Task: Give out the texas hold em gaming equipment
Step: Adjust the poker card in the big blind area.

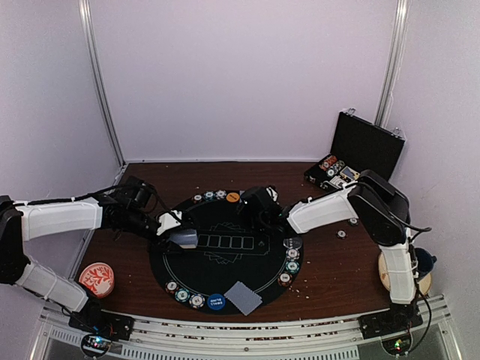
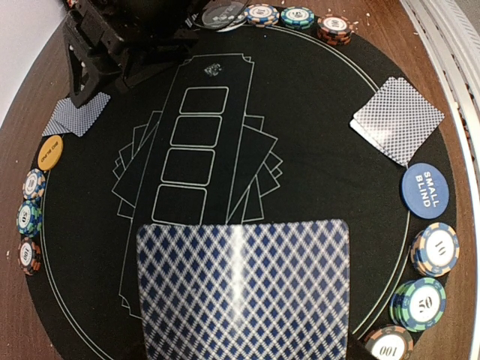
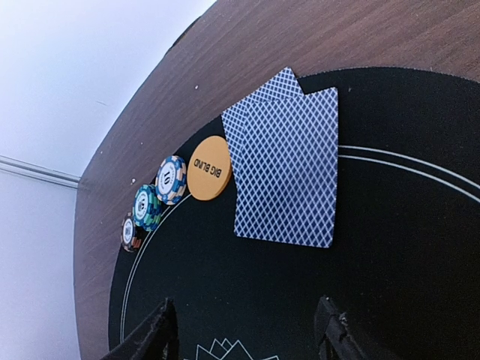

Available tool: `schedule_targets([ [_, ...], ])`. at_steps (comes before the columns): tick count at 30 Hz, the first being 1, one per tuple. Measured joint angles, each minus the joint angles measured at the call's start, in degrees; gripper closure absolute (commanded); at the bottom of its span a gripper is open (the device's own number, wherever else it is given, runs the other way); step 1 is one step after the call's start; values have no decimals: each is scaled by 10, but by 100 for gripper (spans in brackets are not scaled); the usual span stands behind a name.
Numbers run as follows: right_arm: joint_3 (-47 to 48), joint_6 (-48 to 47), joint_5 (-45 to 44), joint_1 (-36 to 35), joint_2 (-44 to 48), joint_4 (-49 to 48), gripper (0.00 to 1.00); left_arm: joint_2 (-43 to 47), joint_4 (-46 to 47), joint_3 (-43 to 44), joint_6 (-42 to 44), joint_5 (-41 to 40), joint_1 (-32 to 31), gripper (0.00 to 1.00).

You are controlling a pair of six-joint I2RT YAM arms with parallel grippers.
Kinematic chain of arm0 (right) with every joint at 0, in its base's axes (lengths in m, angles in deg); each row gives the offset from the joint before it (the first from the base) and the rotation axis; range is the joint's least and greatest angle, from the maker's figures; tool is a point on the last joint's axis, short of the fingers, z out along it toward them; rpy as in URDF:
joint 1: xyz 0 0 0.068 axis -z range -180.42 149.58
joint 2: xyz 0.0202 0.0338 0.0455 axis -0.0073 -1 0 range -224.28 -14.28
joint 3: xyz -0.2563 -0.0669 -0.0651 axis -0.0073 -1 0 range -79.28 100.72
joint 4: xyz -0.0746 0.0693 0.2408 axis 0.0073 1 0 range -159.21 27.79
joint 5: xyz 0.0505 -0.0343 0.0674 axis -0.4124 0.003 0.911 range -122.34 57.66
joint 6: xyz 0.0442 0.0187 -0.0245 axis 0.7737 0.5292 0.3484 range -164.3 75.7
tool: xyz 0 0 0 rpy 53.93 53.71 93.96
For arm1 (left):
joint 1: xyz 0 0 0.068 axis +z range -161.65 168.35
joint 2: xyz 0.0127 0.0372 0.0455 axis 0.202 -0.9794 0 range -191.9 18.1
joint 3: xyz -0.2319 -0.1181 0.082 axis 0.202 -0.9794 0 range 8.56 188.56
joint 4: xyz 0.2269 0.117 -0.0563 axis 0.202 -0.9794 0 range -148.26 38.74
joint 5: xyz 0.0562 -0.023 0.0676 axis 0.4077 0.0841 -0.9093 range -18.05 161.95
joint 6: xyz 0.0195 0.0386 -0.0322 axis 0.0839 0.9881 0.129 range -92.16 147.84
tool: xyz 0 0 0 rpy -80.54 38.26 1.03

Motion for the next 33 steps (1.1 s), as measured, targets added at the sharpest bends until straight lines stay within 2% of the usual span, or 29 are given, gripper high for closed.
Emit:
schedule_targets([
  [19, 100, -2, -36, 3, -65, 78, 33, 3, 0, 0, 0, 0, 0, 87],
  [33, 107, -8, -40, 37, -75, 62, 32, 3, 0, 0, 0, 0, 0, 87],
])
